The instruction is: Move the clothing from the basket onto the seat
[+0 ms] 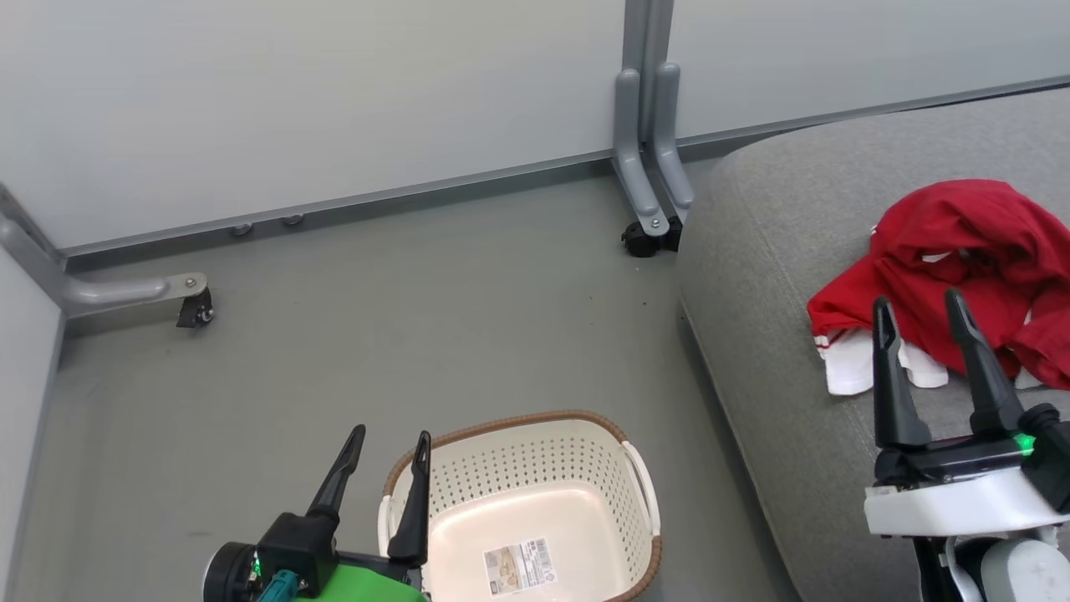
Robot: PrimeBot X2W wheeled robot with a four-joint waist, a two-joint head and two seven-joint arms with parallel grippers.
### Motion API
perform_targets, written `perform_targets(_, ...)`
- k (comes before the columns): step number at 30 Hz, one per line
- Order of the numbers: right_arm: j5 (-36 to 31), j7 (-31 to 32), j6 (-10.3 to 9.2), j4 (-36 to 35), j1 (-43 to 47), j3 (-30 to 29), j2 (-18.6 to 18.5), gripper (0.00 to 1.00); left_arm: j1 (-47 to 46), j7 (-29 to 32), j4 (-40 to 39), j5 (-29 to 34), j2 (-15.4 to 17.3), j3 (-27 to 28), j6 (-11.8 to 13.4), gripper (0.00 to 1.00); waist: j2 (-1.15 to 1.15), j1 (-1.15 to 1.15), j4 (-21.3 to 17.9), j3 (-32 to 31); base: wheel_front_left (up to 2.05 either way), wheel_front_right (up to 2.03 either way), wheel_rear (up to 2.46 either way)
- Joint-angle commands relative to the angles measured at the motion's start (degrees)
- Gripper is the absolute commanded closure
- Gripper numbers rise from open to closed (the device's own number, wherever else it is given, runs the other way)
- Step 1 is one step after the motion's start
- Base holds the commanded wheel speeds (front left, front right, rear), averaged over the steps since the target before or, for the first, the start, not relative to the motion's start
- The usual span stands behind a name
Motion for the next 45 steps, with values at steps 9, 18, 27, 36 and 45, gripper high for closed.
perform_targets(9, -1.2, -0.16, -0.04, 1.99, 2.51, 2.03, 1.92, 0.0, 2.03, 0.0, 0.38, 0.39, 0.1, 2.67, 1.18, 0.0, 0.0, 0.0, 8.09, -1.69, 0.0, 0.0, 0.0)
perform_targets(18, -2.57, -0.16, -0.04, 3.95, 4.01, 3.71, 3.25, 0.0, 3.24, 0.0, -0.31, 2.23, 0.1, 4.1, 1.89, 0.0, 0.0, 0.0, 11.98, -2.69, 0.0, 0.0, 0.0)
perform_targets(27, -3.63, -0.16, -0.04, 9.89, 4.74, 1.41, 4.53, 0.0, 4.07, 0.0, -0.63, 2.48, 0.1, 4.67, 3.1, 0.0, 0.0, 0.0, 11.49, -3.06, 0.0, 0.0, 0.0)
perform_targets(36, -3.32, -0.16, -0.04, 10.05, 3.84, 1.12, 4.9, 0.0, 3.93, 0.0, -0.04, 2.29, 0.11, 4.5, 3.04, 0.0, 0.0, 0.0, 9.29, -3.0, 0.0, 0.0, 0.0)
perform_targets(45, -3.48, -0.16, -0.04, 9.67, 3.98, 1.05, 4.98, 0.0, 3.87, 0.0, 0.21, 3.24, 0.11, 4.8, 4.29, 0.0, 0.0, 0.0, 9.1, -2.92, 0.0, 0.0, 0.0)
